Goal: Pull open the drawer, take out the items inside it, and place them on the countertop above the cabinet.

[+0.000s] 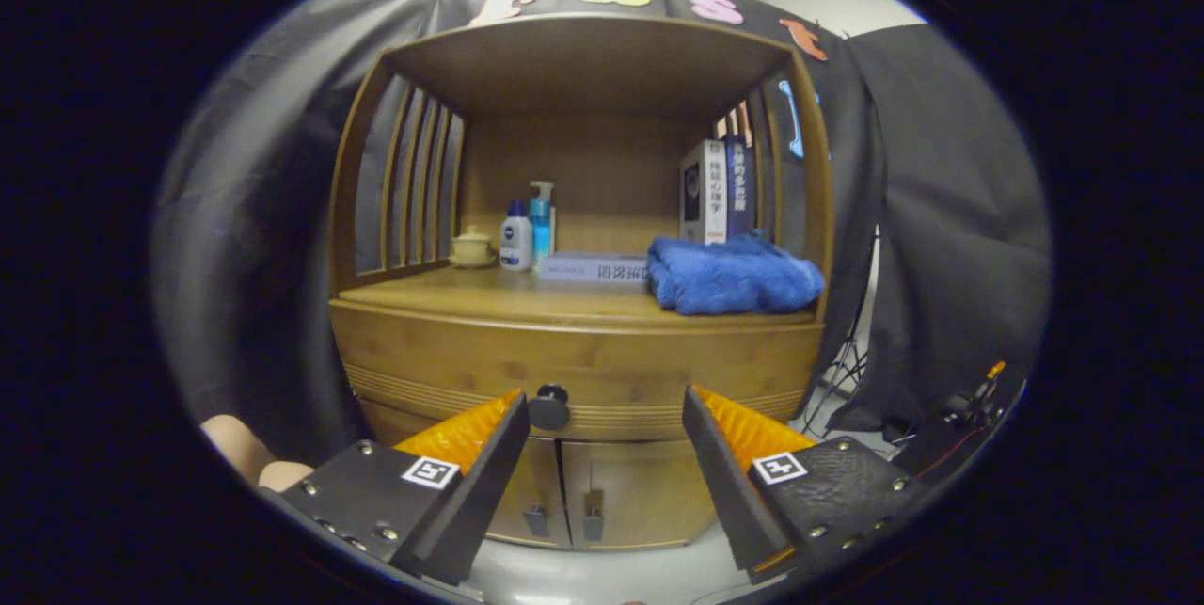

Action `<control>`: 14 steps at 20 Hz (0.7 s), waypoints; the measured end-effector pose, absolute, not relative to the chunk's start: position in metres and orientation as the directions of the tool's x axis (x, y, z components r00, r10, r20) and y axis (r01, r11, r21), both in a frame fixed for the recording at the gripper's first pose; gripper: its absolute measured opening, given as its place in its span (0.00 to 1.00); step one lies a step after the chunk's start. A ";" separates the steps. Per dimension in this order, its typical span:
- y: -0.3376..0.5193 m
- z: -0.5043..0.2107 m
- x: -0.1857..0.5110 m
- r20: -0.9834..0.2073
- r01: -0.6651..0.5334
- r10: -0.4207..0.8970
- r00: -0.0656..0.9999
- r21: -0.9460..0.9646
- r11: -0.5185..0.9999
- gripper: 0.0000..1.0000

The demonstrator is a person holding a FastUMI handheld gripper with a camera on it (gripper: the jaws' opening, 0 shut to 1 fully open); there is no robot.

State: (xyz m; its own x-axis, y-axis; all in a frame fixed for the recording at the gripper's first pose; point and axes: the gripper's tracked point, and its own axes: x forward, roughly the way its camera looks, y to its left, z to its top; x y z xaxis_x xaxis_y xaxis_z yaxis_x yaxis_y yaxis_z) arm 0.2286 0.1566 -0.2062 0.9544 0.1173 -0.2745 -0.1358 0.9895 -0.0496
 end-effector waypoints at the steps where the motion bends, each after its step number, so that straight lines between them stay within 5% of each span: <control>1: 0.164 -0.214 0.237 -0.284 -0.138 0.123 0.951 -0.031 0.990 0.98; 6: 0.202 -0.248 0.269 -0.323 -0.166 0.183 0.929 0.079 0.983 0.98; 10: 0.210 -0.268 0.284 -0.370 -0.174 0.187 0.910 0.069 0.982 0.65; 14: 0.209 -0.271 0.290 -0.381 -0.137 0.170 0.909 0.114 0.984 0.44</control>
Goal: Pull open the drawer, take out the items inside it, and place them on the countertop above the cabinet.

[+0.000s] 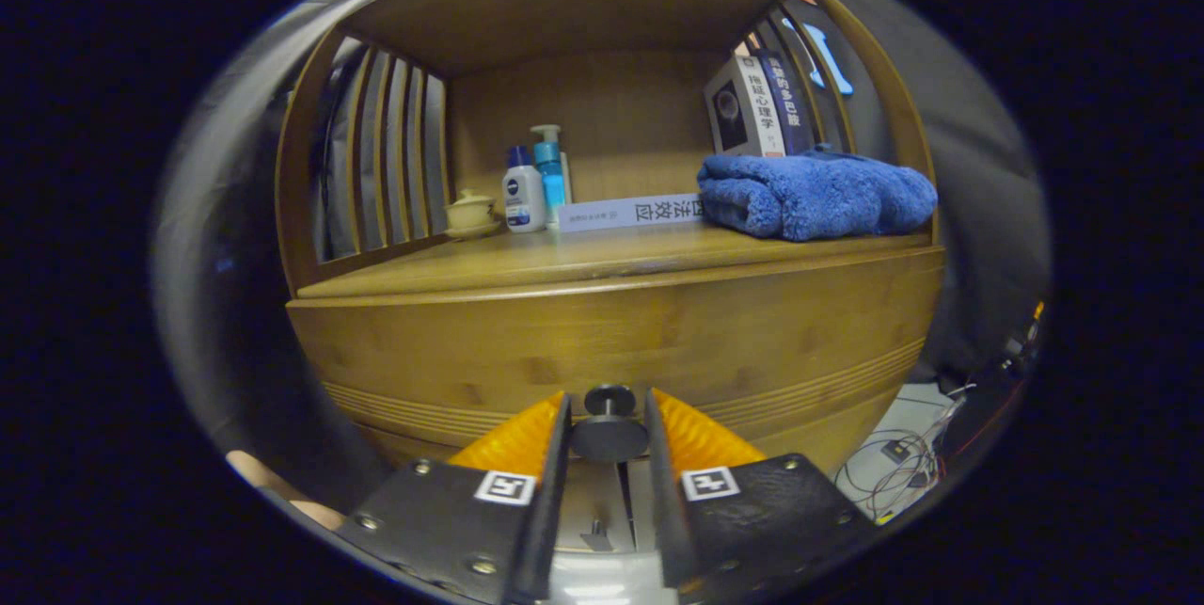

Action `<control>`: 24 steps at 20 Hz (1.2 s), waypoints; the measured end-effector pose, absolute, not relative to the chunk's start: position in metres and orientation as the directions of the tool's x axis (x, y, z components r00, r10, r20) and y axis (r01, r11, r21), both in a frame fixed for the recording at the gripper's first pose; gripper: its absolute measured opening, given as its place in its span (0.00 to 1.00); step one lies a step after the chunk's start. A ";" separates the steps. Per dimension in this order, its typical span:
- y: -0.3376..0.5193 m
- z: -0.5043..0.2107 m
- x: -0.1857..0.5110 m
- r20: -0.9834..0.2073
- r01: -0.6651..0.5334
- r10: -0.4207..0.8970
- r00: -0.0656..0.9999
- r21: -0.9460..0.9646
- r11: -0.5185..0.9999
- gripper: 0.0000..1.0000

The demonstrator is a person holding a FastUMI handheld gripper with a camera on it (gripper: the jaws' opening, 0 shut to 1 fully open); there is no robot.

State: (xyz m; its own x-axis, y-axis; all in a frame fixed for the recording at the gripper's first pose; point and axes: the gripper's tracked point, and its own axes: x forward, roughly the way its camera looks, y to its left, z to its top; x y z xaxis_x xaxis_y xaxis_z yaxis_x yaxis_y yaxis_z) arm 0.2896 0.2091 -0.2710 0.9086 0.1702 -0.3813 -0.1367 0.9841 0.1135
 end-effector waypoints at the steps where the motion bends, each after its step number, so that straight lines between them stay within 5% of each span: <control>1: 0.209 -0.271 0.290 -0.391 -0.127 0.167 0.905 0.127 0.984 0.42; 9: 0.208 -0.274 0.292 -0.436 -0.084 0.146 0.888 0.157 0.984 0.27; 24: 0.179 -0.253 0.186 -0.464 -0.080 0.151 0.873 0.170 0.982 0.27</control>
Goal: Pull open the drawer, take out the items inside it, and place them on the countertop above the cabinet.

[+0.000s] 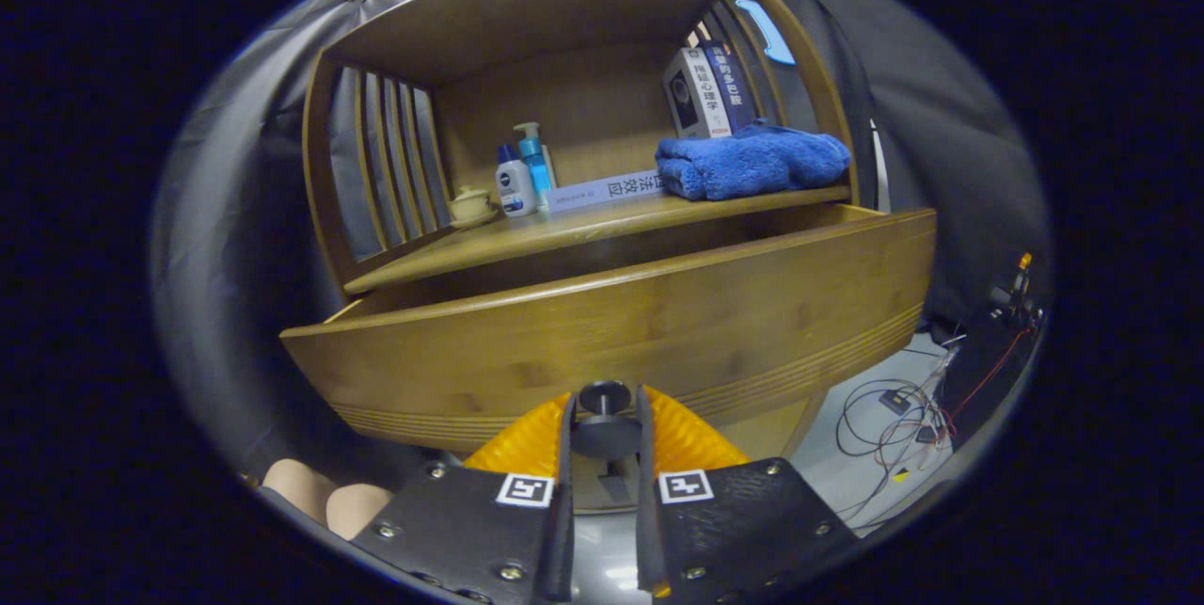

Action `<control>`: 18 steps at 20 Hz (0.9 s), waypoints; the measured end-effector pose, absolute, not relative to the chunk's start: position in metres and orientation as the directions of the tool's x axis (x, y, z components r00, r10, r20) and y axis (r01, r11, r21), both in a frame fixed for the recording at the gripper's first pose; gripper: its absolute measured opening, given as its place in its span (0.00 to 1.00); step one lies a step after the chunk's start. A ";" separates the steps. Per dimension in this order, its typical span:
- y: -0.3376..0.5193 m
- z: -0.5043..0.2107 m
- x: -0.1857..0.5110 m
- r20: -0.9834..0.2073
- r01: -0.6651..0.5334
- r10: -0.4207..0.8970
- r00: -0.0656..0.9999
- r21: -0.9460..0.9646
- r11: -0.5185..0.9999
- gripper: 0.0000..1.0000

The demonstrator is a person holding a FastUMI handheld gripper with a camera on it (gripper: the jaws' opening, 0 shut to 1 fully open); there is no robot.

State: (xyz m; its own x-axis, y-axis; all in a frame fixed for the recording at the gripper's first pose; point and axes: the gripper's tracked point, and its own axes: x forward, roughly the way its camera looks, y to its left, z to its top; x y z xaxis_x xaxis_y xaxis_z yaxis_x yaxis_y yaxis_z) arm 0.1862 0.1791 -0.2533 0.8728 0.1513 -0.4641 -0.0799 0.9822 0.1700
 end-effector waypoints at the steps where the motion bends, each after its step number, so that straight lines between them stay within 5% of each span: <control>1: 0.175 -0.251 0.178 -0.464 -0.075 0.147 0.873 0.170 0.983 0.26; 14: 0.168 -0.256 0.138 -0.522 -0.089 0.151 0.840 0.143 0.986 0.27; 18: 0.160 -0.241 0.127 -0.508 -0.097 0.137 0.850 0.105 0.990 0.56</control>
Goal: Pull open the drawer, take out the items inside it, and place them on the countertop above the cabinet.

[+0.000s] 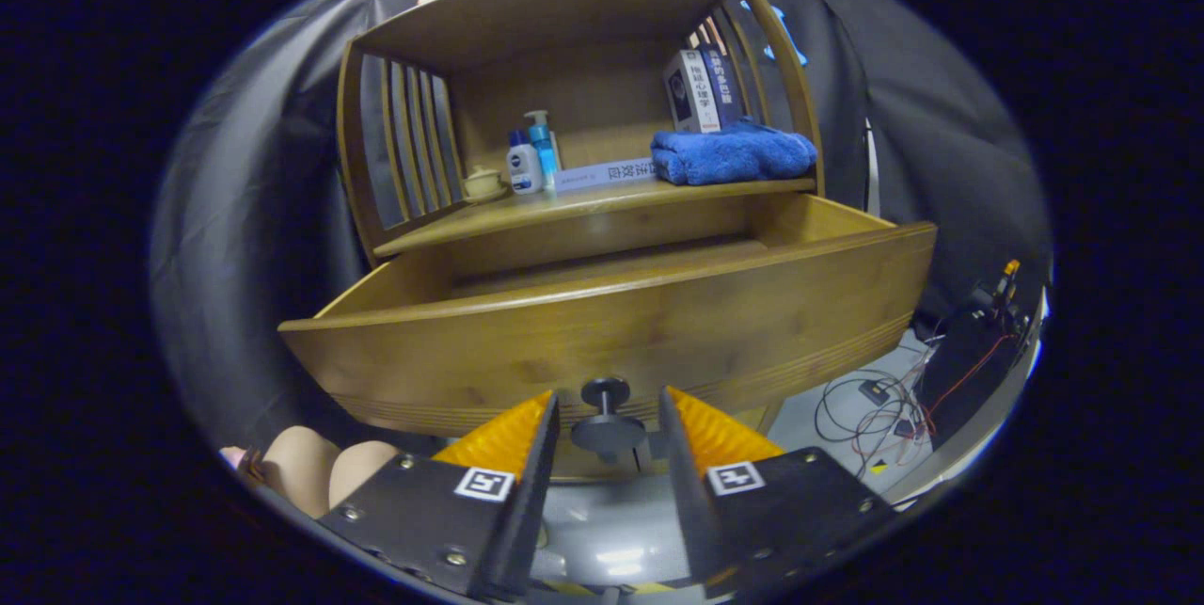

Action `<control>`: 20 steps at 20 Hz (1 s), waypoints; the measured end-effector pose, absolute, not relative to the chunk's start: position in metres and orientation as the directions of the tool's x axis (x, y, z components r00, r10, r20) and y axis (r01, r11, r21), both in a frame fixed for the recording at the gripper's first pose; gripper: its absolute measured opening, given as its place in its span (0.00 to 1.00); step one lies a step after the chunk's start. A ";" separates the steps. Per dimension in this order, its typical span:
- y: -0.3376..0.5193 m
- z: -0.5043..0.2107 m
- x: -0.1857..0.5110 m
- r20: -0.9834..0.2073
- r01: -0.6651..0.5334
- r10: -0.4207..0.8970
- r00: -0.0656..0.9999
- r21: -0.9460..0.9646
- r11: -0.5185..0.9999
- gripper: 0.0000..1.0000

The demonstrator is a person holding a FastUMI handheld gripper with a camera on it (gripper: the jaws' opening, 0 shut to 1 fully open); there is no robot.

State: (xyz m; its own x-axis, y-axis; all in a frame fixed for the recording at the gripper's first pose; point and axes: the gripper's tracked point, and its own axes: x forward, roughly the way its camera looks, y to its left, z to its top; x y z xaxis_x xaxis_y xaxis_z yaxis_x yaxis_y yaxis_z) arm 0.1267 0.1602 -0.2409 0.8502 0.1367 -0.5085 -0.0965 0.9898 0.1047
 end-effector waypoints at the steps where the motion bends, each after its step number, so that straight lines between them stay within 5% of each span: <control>1: 0.154 -0.237 0.122 -0.506 -0.086 0.120 0.854 0.090 0.992 0.64; 11: 0.117 -0.140 0.123 -0.374 0.023 -0.001 0.927 0.055 0.998 0.67; 20: 0.164 -0.114 0.204 -0.477 -0.132 0.143 0.867 0.057 0.990 0.68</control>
